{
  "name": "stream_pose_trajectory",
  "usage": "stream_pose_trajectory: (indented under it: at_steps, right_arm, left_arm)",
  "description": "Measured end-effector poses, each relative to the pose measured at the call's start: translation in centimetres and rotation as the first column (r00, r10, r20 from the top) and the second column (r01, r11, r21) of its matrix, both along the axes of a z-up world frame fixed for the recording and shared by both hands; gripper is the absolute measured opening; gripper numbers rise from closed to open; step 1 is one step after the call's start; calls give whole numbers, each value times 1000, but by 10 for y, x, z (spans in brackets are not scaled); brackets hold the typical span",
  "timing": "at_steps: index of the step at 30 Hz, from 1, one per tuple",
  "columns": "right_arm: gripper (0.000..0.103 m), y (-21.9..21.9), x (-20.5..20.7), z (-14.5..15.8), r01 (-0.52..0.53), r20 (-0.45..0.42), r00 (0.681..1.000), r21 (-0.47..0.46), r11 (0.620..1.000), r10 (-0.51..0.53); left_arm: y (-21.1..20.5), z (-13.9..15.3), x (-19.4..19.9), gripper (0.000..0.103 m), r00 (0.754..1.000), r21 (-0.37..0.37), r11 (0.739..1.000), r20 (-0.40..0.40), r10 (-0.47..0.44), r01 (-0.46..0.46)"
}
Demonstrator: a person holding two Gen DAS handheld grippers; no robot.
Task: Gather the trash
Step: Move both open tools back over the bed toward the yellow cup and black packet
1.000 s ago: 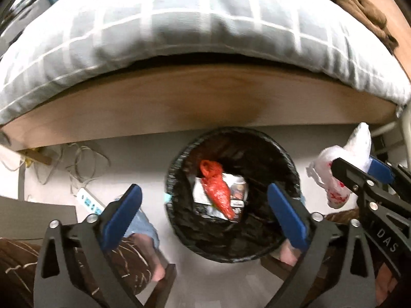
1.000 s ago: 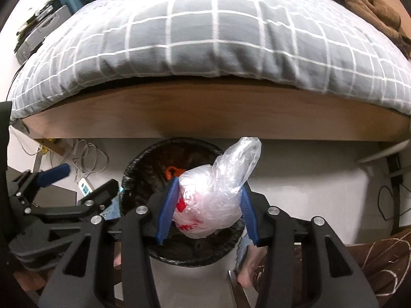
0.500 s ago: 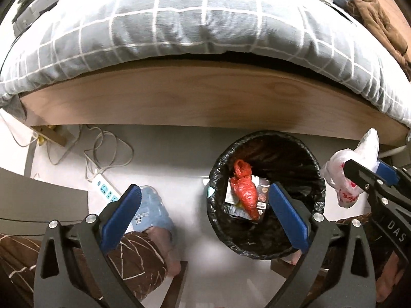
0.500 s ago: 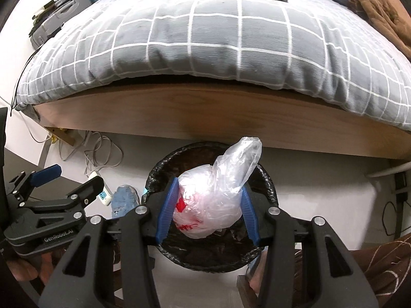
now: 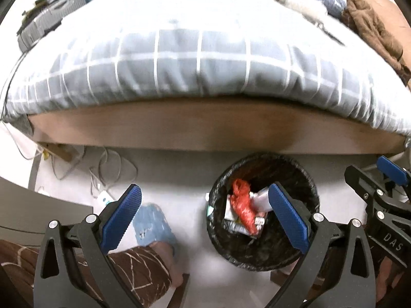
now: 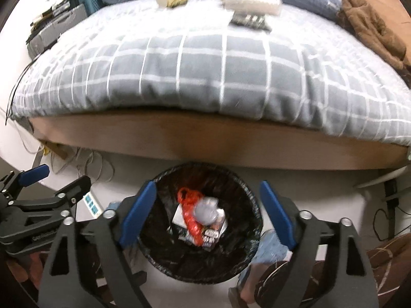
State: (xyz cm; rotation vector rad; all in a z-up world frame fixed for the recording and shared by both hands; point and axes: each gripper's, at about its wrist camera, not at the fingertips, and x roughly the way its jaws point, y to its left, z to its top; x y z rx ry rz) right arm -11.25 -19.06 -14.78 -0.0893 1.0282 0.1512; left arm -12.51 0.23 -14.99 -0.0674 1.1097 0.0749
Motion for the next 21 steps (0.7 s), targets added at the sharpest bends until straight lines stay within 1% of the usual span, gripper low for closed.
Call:
stream_pose_trajectory:
  at_steps: [4,6,11,14,18,21]
  right_arm:
    - [95,-15,5,20,50,65,997,7,999,-50]
    - [96,-19,10,29,65,90,994,7,998,-65]
    - [96,-15,16,40,73,134,988,0,997,-73]
    - [96,-14,22,46,80,152,985,-5,997,-78]
    - [96,-14,32,55,94,194,977,-9,996,-90]
    - [96,-16,47,62,107,209,972,-1,994,-104]
  left_arm:
    - [-3,20,4,97,998,-4,1000,54,-19,19]
    - [-3,27,6,97,997,1,1000,68,-27,27]
    - [-8,43,12,97,994,7,999,101,-45,44]
    - [-9,47,17,97,993,11,999,113,-43,42]
    - [-9,57,30,97,989,18,999,138,-45,43]
    - [-7,67,45,97,986,21,999,164,-41,38]
